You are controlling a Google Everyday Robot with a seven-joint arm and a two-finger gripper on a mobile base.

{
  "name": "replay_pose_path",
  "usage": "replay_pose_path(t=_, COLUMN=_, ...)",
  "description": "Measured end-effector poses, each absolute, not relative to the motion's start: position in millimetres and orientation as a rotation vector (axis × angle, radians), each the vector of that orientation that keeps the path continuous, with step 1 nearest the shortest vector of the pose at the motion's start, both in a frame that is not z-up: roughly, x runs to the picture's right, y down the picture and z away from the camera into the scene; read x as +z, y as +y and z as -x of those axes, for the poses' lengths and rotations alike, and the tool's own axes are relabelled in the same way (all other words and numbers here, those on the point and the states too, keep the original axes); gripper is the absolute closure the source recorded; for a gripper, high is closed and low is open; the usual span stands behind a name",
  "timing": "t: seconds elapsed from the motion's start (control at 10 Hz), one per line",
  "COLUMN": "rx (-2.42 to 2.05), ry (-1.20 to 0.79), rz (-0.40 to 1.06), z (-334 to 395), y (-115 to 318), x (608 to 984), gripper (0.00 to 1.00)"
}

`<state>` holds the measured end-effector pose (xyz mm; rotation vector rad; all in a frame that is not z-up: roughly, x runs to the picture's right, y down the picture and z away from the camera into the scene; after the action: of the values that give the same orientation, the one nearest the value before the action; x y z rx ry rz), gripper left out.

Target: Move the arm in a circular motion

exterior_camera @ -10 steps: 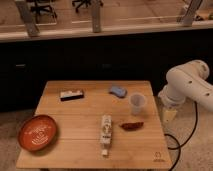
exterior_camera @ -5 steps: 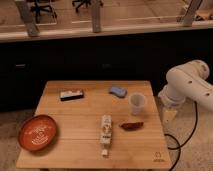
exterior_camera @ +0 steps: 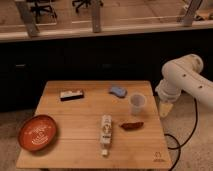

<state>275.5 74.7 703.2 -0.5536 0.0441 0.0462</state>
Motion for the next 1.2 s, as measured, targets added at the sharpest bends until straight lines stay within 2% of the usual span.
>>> replay_pose_path(t=0.7, rx=0.046, ry=0.050, rz=0.536, z=-262.5, y=47.6, x=719.7, gripper=0.20)
replay_pose_path(t=1.2, rx=0.004, ry=0.053, rz=0.532, z=-244.5, y=45.5, x=726.1, gripper=0.20)
